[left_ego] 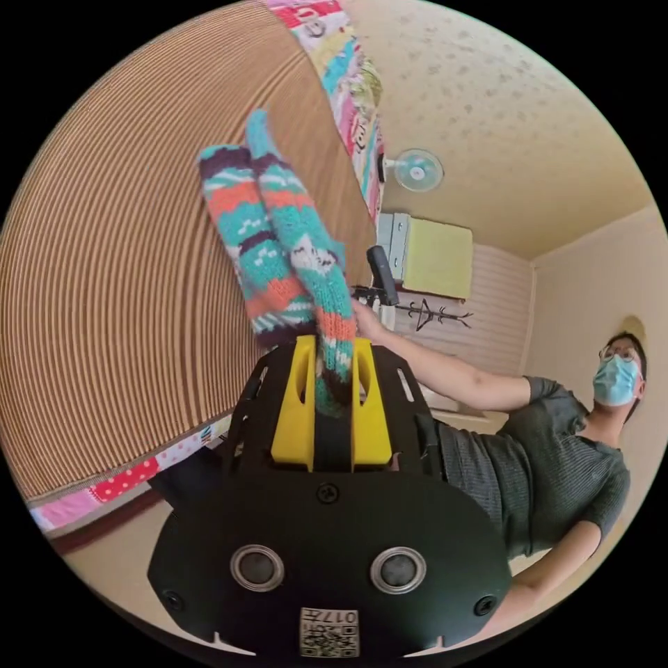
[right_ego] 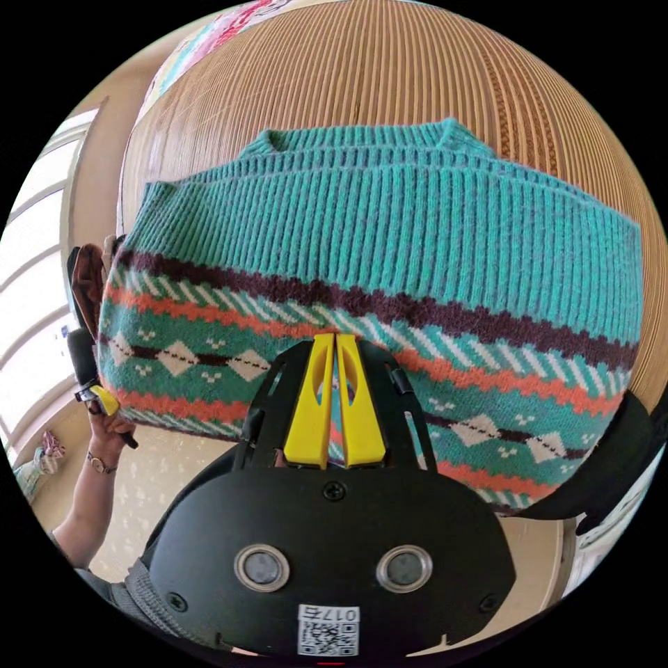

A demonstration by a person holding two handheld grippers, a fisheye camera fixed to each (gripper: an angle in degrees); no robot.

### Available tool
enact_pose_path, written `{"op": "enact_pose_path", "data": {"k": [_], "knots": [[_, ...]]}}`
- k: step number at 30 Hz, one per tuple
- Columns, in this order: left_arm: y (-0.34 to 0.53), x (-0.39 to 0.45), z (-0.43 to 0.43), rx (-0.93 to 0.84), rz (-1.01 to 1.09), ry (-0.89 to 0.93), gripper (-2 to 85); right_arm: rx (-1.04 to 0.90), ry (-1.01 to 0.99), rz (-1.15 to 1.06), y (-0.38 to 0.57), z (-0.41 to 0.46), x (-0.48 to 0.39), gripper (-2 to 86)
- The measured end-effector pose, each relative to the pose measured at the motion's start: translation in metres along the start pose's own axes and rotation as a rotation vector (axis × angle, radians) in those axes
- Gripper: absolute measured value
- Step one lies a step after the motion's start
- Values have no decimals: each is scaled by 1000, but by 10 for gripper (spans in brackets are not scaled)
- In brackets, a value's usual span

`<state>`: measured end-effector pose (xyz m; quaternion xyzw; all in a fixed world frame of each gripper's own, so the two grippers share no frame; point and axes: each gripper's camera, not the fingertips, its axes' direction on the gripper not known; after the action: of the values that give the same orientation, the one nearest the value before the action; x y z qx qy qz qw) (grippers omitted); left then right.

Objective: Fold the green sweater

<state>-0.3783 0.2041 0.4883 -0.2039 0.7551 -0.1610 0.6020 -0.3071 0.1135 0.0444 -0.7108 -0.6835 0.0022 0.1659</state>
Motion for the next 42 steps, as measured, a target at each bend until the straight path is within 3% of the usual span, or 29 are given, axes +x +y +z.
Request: {"op": "enact_pose_path", "data": {"k": [4, 10, 15, 18, 21, 23, 26, 30, 34, 38, 42], "knots": [[-23, 61, 82, -140, 219, -133, 78, 73, -83, -46, 29, -24, 5, 3], [-34, 115, 258, -468, 549, -325, 78, 293, -423, 16, 107, -74, 58, 5], [-35, 77, 398, -592, 557, -329, 84, 424, -348, 279, 175, -103, 143, 8], [-30, 26, 469, -623, 437, -291, 127, 446, -313, 478, 217, -111, 205, 13], [-15, 12, 503, -667, 392, 10, 114, 498, -318, 613, 254, -123, 252, 31], [0, 15, 511, -708, 433, 58, 99, 550, -389, 559, 268, -137, 270, 76], [16, 7, 494, -648, 479, -93, 112, 578, -504, 416, 261, -149, 273, 156], [7, -59, 410, -301, 270, -379, 147, 471, -613, 233, 217, -147, 259, 243], [-3, -142, 335, -106, -35, -482, 183, 297, -407, 91, 171, -144, 213, 252], [2, -158, 301, 15, -82, -524, 175, 448, -96, 42, 187, -164, 166, 200], [1, -151, 312, 17, -21, -502, 168, 560, -43, 27, 192, -169, 154, 177]]}}
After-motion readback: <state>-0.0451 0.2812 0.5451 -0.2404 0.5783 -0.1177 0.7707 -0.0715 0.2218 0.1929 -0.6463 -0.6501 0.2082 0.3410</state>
